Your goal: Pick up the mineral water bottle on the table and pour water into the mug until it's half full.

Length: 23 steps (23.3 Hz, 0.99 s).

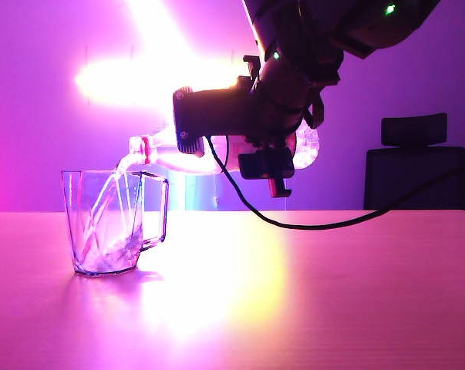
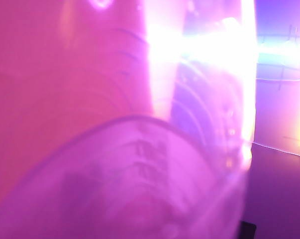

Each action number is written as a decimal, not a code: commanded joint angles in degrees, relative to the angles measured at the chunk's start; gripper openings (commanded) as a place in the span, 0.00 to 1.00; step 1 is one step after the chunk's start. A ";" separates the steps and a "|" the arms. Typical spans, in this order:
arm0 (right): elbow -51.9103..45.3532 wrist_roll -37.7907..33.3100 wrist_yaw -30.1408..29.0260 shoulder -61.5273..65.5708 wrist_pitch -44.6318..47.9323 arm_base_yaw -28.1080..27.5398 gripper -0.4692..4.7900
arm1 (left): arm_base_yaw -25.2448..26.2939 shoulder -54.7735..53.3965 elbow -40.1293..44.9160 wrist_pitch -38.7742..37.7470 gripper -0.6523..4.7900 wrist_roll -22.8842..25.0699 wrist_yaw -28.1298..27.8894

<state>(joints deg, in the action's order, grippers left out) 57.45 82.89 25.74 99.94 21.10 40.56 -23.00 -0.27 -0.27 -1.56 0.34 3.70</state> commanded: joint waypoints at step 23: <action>0.76 1.36 1.38 -0.59 3.17 0.11 0.62 | 0.02 -0.07 -0.24 0.35 0.12 -0.15 0.17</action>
<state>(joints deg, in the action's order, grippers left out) 57.54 84.51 26.87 99.94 21.58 40.56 -23.00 -0.27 -0.27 -1.56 0.34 3.70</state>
